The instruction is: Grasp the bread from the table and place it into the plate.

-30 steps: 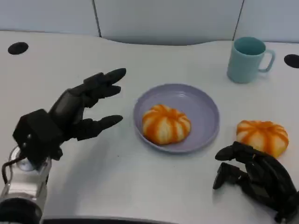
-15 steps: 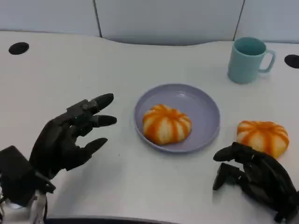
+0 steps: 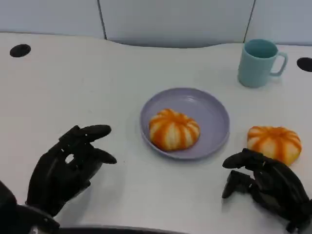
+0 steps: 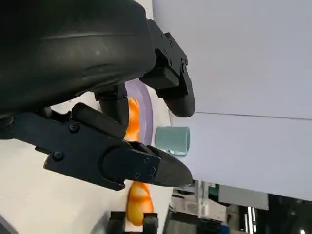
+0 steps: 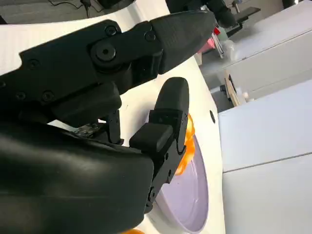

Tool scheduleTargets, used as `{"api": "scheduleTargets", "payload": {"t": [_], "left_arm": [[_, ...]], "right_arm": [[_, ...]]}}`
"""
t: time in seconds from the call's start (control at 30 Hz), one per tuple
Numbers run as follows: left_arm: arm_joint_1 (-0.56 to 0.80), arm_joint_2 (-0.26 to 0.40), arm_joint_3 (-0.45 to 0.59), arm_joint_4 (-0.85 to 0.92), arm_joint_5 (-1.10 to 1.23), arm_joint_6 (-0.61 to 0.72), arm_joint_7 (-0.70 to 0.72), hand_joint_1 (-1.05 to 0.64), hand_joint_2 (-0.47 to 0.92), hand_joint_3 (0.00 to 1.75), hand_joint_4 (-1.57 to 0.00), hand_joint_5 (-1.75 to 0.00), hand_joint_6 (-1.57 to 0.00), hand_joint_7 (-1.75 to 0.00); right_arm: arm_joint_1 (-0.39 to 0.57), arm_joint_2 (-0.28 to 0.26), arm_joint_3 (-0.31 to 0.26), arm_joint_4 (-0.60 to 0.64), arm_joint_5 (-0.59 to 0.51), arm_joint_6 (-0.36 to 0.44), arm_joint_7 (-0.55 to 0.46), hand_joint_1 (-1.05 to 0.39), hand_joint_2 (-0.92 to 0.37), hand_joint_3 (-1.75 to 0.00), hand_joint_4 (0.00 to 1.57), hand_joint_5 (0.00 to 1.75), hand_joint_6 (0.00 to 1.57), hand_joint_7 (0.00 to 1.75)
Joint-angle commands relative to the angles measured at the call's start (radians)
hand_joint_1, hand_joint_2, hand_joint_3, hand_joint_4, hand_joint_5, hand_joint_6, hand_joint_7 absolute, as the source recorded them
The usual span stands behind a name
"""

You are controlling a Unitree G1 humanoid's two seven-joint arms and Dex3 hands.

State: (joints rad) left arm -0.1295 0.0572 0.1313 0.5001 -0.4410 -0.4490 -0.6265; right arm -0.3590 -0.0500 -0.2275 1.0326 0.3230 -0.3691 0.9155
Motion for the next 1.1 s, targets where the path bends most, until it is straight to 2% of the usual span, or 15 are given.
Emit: {"api": "scheduleTargets", "payload": {"t": [0.03,0.17,0.37,0.73,1.1], "left_arm": [[0.036,-0.004,0.031,-0.008,-0.023,0.03,-0.01,-0.65,0.92,0.15,-0.22,-1.74,-0.24,-1.4],[0.054,-0.016,0.059,-0.002,-0.056,0.068,-0.024,-0.65,0.92,0.1,-0.3,-1.75,-0.24,-1.55],[0.068,-0.024,0.085,-0.005,-0.067,0.096,-0.016,-0.61,0.92,0.08,-0.37,-1.75,-0.21,-1.66],[0.087,-0.038,0.096,0.01,-0.033,0.088,-0.004,-0.58,0.92,0.05,-0.43,-1.75,-0.29,-1.61],[0.071,-0.041,0.101,0.035,-0.012,0.077,-0.003,-0.6,0.92,0.04,-0.43,-1.75,-0.33,-1.54]], "right_arm": [[0.024,-0.013,-0.004,0.021,-0.003,0.015,0.004,-0.52,-0.92,-0.11,0.64,1.38,0.74,0.87],[0.028,-0.013,0.001,0.018,-0.016,0.002,-0.019,-0.55,-0.92,-0.11,0.65,1.38,0.75,0.87],[0.033,-0.015,0.006,-0.004,-0.017,0.023,-0.029,-0.56,-0.92,-0.11,0.65,1.36,0.77,0.86],[0.028,-0.013,0.006,0.027,-0.025,-0.029,-0.031,-0.53,-0.92,-0.11,0.65,1.36,0.76,0.84],[0.01,-0.018,-0.013,0.063,-0.015,-0.019,-0.01,-0.55,-0.92,-0.1,0.65,1.35,0.77,0.81]]}}
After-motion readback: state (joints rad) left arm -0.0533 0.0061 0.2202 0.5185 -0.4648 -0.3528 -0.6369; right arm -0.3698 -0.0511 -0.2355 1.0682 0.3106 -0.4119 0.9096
